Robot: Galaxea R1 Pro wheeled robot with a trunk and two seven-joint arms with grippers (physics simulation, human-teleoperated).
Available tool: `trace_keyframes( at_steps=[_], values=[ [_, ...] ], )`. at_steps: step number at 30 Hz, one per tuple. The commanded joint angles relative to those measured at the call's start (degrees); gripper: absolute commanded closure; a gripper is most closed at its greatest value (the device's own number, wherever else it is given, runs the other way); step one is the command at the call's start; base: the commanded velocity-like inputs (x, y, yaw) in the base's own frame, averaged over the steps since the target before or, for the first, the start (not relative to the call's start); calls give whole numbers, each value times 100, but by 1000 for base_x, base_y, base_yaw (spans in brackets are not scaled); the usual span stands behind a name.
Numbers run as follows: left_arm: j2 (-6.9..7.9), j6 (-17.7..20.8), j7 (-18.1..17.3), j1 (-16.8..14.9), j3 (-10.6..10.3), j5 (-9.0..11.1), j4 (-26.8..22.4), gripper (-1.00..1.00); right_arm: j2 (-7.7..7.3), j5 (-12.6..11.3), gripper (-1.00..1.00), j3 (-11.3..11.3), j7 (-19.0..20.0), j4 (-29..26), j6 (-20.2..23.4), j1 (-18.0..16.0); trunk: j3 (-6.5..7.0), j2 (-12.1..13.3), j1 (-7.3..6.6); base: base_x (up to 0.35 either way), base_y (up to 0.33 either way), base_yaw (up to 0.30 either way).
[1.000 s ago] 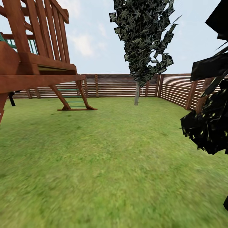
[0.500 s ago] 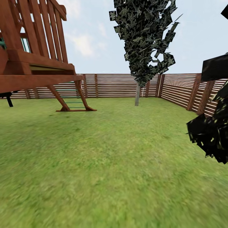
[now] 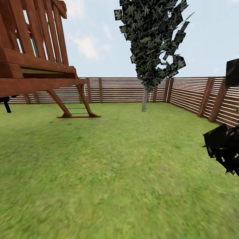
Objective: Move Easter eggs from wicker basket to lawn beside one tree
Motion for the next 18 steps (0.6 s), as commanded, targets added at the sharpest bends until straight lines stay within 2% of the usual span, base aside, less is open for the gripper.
trace_keyframes(
  at_steps=[1, 18],
  values=[
    [0, 7, -2, 3, 2, -20, -13, -100, -2, 46, -100, -5, -3, 6, 2, -4, -4, -2, 3, 313, 0, 0],
    [0, 7, -2, 5, 2, -20, -16, -100, -2, 46, -100, -5, -1, 6, 2, -4, -4, -2, 3, 313, -4, 0]
  ],
)
